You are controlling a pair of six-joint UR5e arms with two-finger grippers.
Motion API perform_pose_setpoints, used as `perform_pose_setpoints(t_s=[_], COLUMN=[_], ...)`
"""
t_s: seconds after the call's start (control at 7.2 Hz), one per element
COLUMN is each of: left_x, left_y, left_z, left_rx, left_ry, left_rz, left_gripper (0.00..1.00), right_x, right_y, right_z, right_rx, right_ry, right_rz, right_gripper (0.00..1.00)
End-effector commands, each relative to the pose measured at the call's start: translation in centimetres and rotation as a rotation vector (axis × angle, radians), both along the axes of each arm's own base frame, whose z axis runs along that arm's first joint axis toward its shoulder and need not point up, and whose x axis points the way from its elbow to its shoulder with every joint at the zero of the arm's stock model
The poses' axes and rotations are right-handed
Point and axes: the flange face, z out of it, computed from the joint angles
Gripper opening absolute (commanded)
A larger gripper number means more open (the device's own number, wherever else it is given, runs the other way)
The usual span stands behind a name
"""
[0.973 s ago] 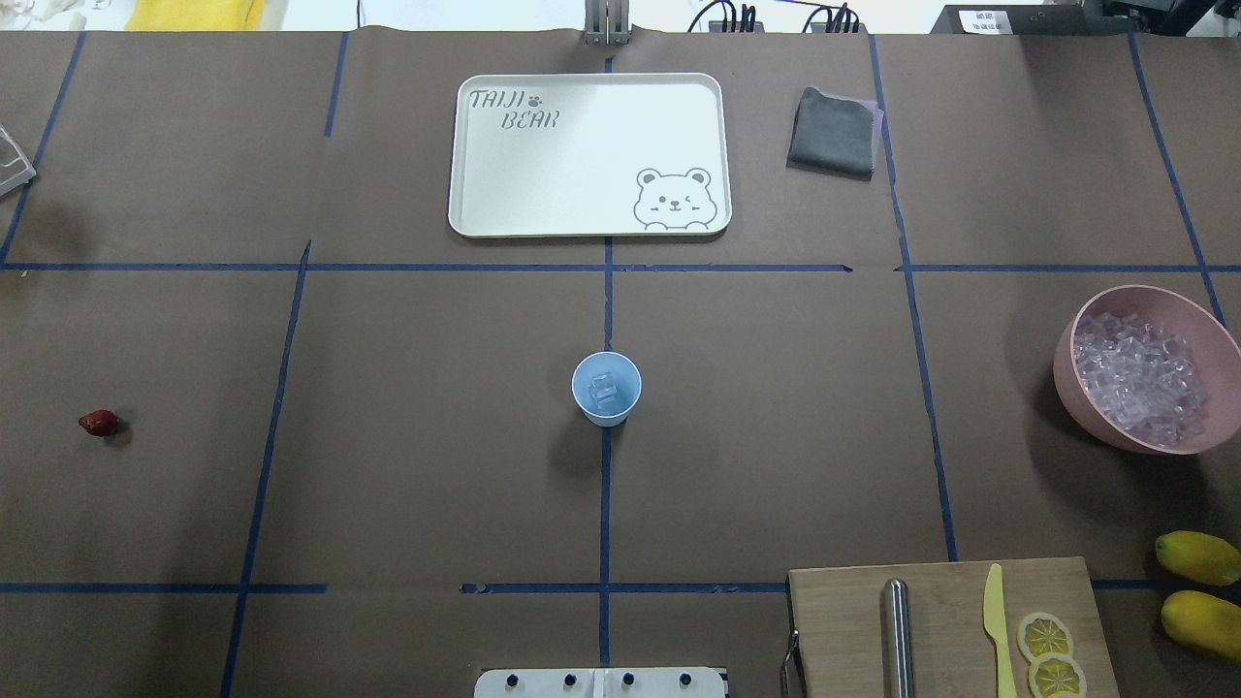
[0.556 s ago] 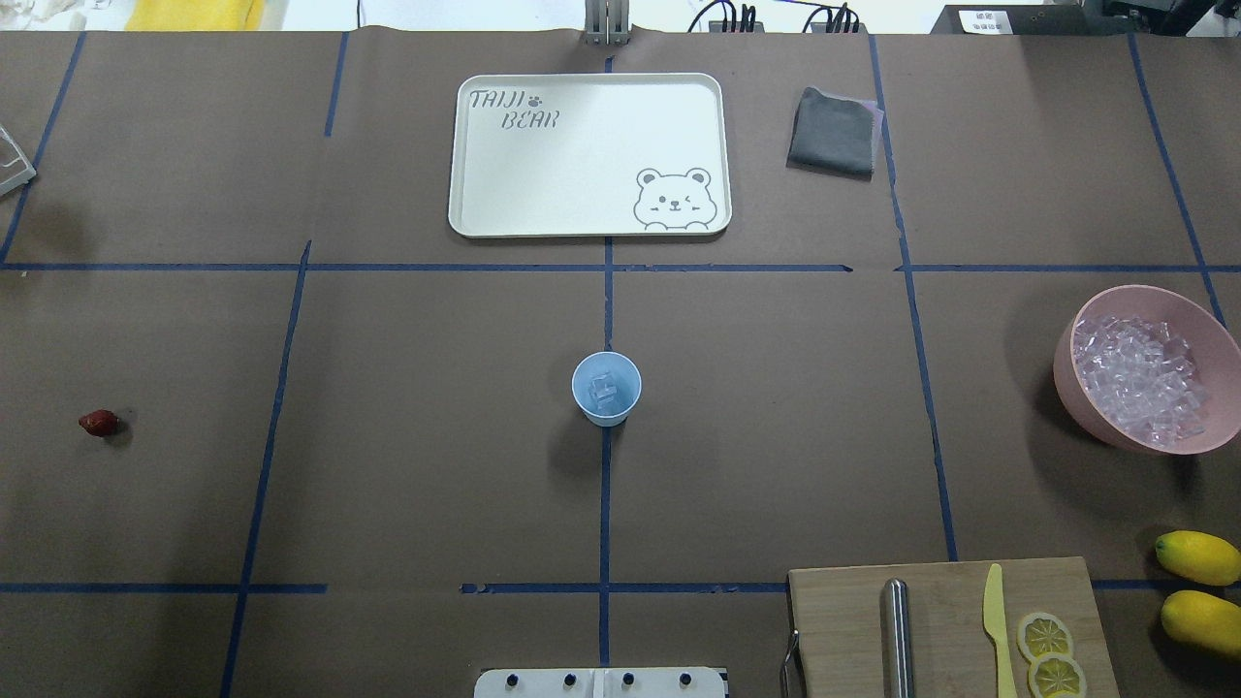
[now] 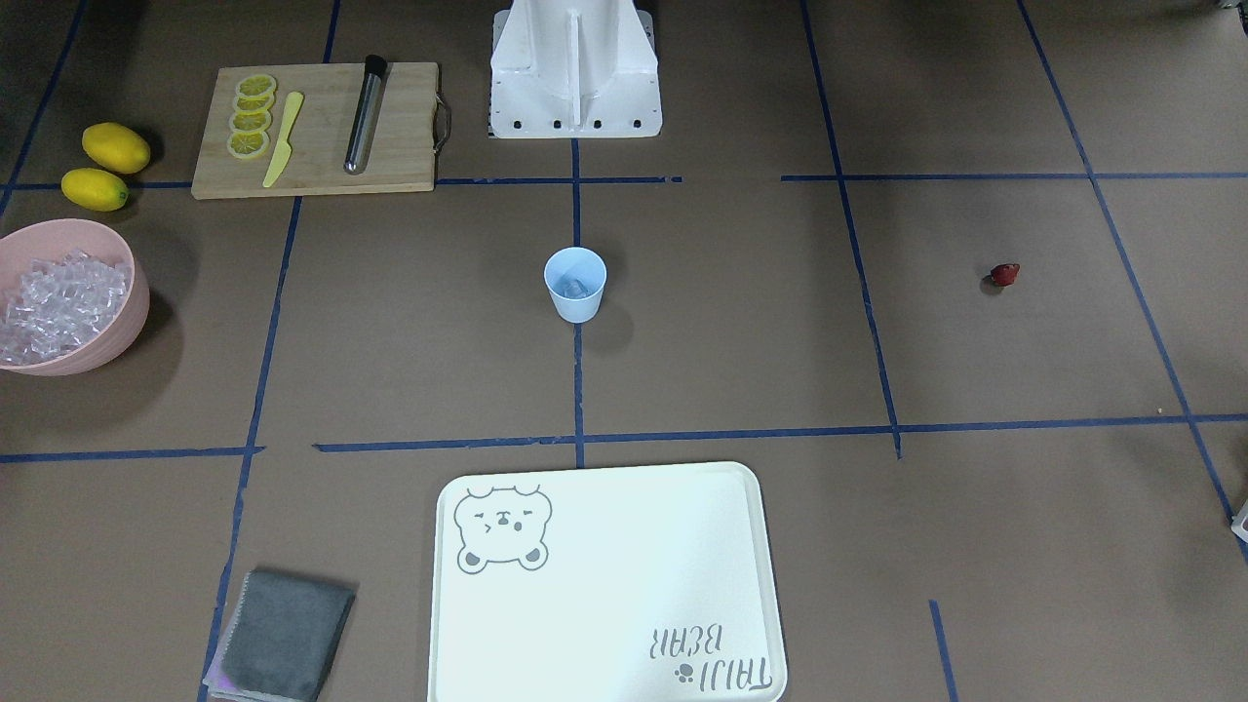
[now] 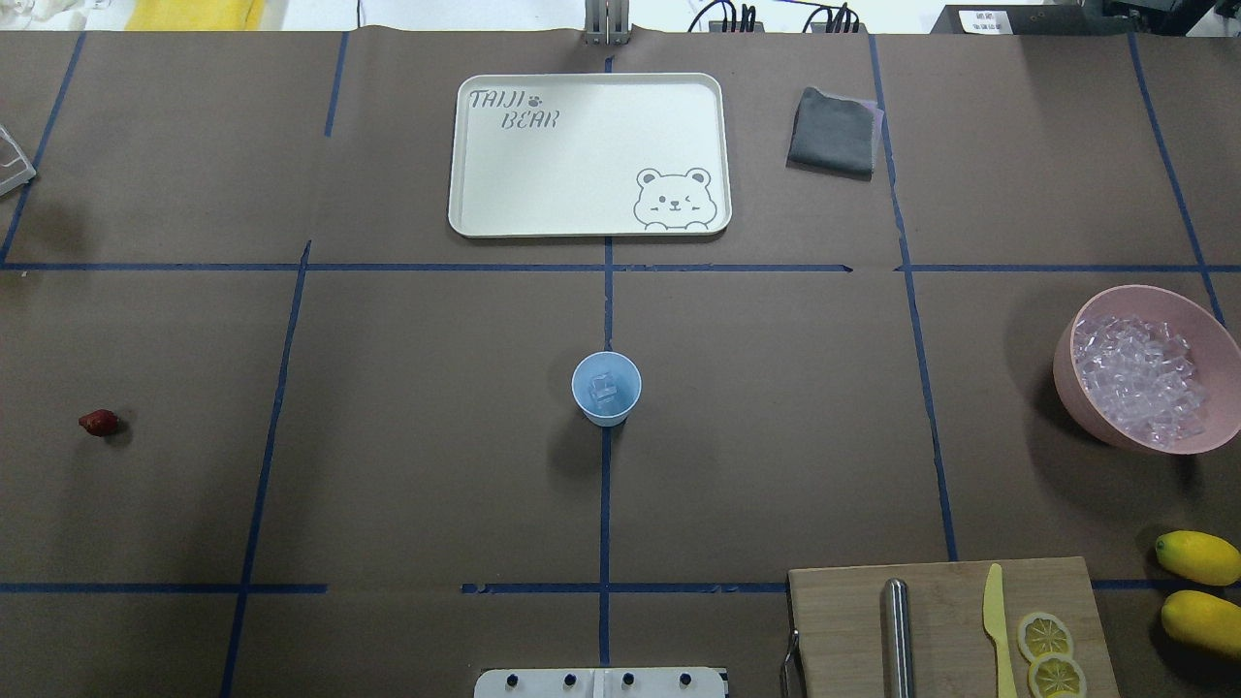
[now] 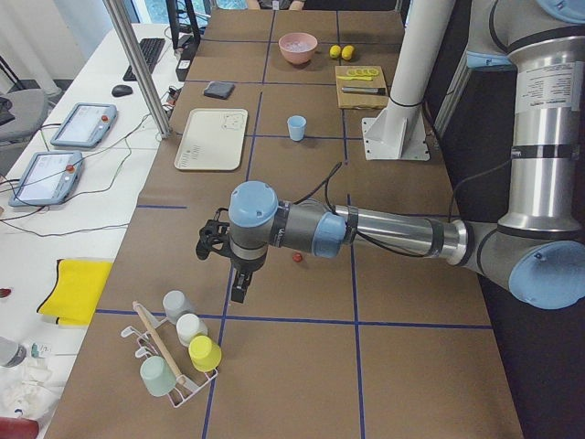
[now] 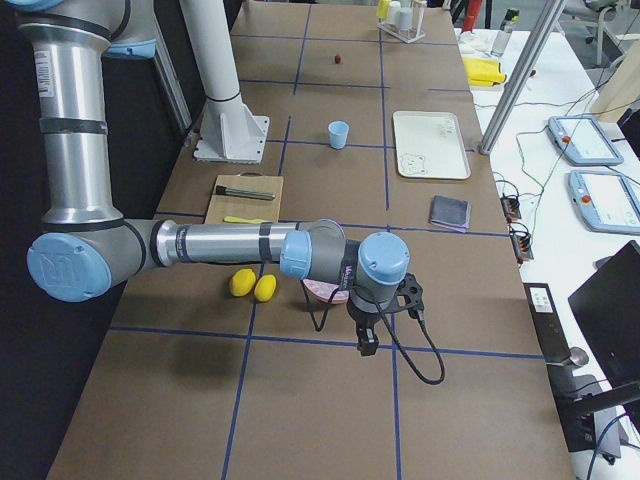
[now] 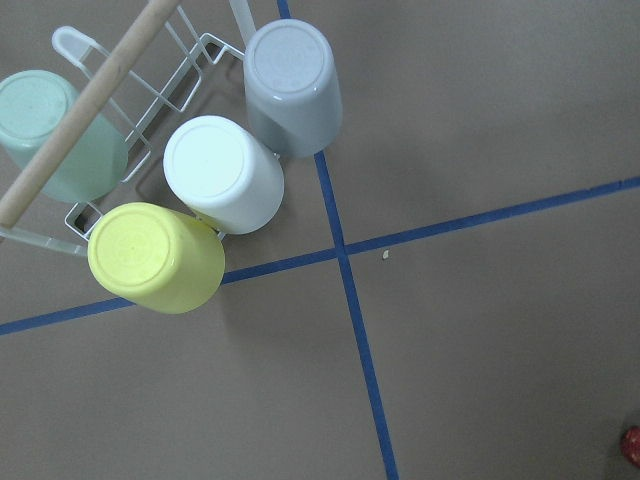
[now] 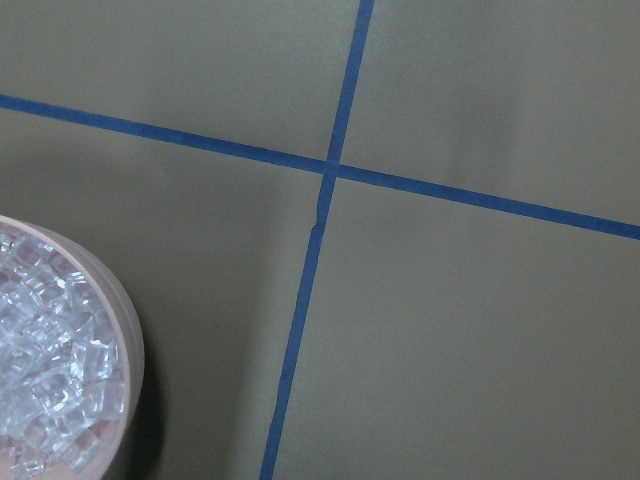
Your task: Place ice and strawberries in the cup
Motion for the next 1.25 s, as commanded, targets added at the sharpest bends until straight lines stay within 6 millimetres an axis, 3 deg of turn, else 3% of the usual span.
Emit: perform_pose_setpoints(t_s=[0.0,0.14,0.42,0.69,0.83,1.11], left_x=[7.7,11.6,15.7,19.6,21.6,23.7], left_y=[-0.4,0.0,0.9,4.2,4.8,5.9], left_z=[-3.8,-4.6,-4.1,-1.1,0.4,3.8], left_rx=[-0.018,-0.049,-0.128,-0.109,-0.107,-0.089], left_ry=[0.024,0.031,-0.015,-0.012,0.009,0.024], left_rz=[0.06,0.098,0.025,-0.036,-0.024,-0.045], left_gripper=[1.0,1.0,1.0,1.0,1.0,1.0], right_x=[0.0,0.0,0.0,0.0,0.0,0.0], right_y=[0.2,0.3,0.3,0.3,0.3,0.3], right_z=[0.2,0.3,0.1,0.0,0.1,0.0], right_rx=[-0.001,-0.003,0.003,0.006,0.004,0.005], right_ry=[0.0,0.0,0.003,0.005,0.007,0.007], right_rz=[0.002,0.002,0.001,0.001,0.001,0.002], right_gripper=[0.99,0.99,0.99,0.99,0.99,0.99])
